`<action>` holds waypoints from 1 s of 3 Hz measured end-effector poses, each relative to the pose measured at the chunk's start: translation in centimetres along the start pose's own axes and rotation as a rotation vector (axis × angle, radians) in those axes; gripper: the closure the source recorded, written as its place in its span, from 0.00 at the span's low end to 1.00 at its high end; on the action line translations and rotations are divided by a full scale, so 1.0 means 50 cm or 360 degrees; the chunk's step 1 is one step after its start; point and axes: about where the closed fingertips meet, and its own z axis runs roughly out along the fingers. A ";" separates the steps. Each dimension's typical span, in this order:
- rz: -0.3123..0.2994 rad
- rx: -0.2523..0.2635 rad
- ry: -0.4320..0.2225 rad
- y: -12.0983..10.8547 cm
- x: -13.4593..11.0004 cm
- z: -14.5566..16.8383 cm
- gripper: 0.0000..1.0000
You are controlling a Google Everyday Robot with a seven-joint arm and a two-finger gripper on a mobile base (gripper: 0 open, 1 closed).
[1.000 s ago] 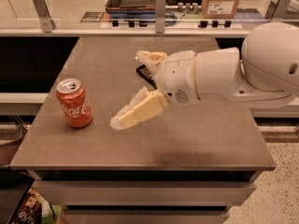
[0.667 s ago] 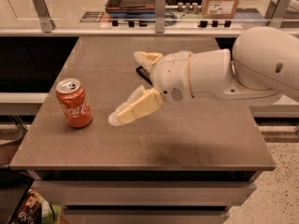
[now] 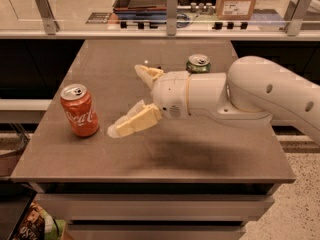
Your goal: Pick coke can
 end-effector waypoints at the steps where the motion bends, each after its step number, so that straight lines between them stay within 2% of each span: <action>1: -0.0015 0.0000 -0.0090 0.011 0.010 0.041 0.00; 3: -0.0035 -0.0085 -0.0223 0.030 0.009 0.124 0.00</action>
Offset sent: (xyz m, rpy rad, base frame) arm 0.0035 0.0617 -0.0222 0.1578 -0.0643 0.0654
